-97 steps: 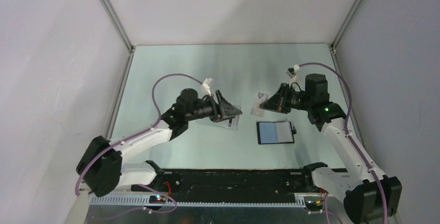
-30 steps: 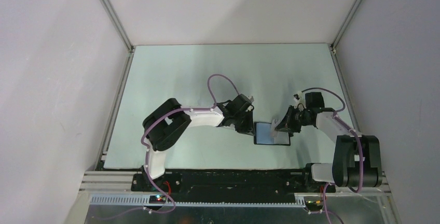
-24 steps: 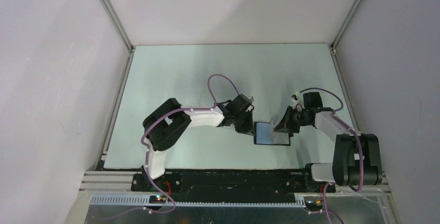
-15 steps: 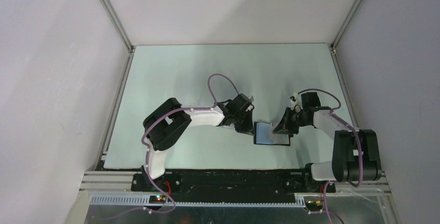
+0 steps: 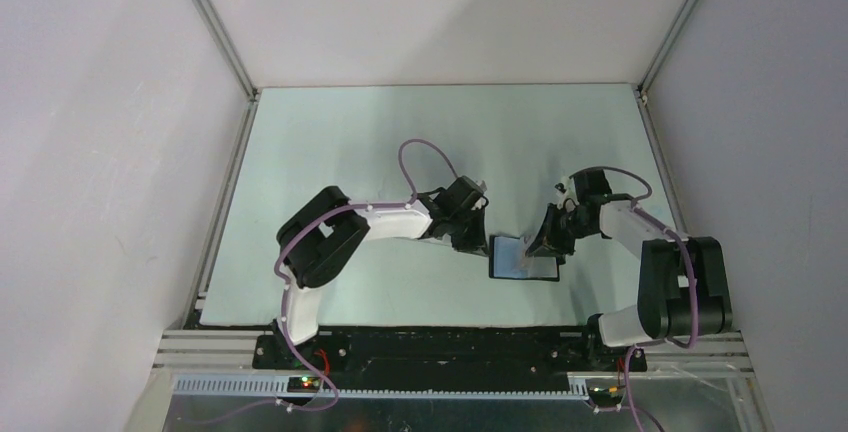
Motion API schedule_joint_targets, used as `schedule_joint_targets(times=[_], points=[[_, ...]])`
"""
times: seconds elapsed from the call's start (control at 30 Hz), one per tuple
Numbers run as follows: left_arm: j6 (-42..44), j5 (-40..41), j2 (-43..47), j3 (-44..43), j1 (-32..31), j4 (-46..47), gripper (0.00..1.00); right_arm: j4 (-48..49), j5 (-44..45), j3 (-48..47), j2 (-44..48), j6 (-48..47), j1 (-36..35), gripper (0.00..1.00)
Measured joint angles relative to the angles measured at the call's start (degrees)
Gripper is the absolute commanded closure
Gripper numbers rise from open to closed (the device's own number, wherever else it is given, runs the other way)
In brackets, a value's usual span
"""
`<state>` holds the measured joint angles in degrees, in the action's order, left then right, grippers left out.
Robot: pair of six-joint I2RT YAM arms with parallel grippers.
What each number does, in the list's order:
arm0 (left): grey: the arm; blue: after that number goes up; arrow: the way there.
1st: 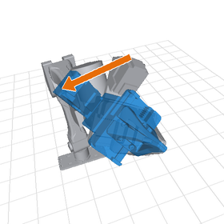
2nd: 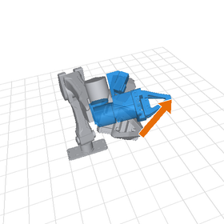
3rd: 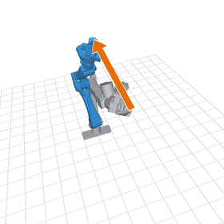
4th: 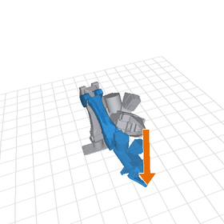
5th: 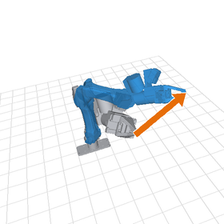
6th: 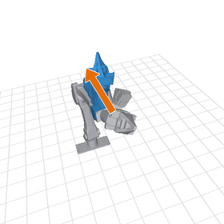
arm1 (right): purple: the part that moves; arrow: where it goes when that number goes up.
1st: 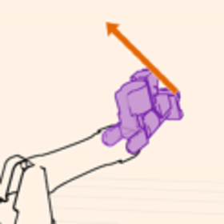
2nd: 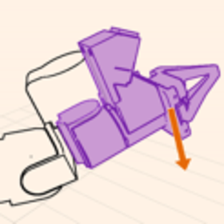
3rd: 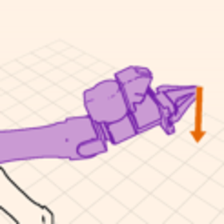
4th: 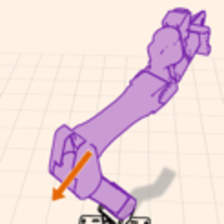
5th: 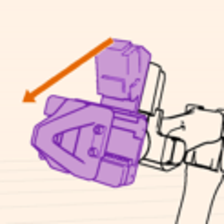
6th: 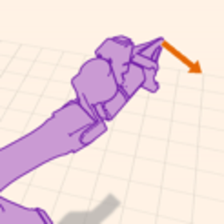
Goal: Put the credit cards into the card holder
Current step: Insert the credit card into the card holder.
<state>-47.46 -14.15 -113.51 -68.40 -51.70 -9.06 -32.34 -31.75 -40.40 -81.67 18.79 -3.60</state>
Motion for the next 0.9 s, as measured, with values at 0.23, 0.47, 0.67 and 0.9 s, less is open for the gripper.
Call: schedule_joint_targets(times=[0.23,0.47,0.67,0.9], points=[[0.1,0.0,-0.7,-1.2,0.8,-0.8,0.97,-2.1,2.3,-0.7,-0.9,0.0,-1.0,0.65],[0.1,-0.2,-0.9,-1.4,0.9,-1.0,0.97,-2.5,3.6,-0.7,-0.6,1.0,-1.6,0.61],[0.2,-0.2,-0.9,-1.4,0.9,-1.0,0.98,-0.5,3.6,-0.6,3.4,3.5,-1.6,0.62],[0.2,-0.2,-0.9,-1.4,0.9,-1.0,0.98,3.0,3.5,1.6,6.4,6.2,-1.0,0.79]])
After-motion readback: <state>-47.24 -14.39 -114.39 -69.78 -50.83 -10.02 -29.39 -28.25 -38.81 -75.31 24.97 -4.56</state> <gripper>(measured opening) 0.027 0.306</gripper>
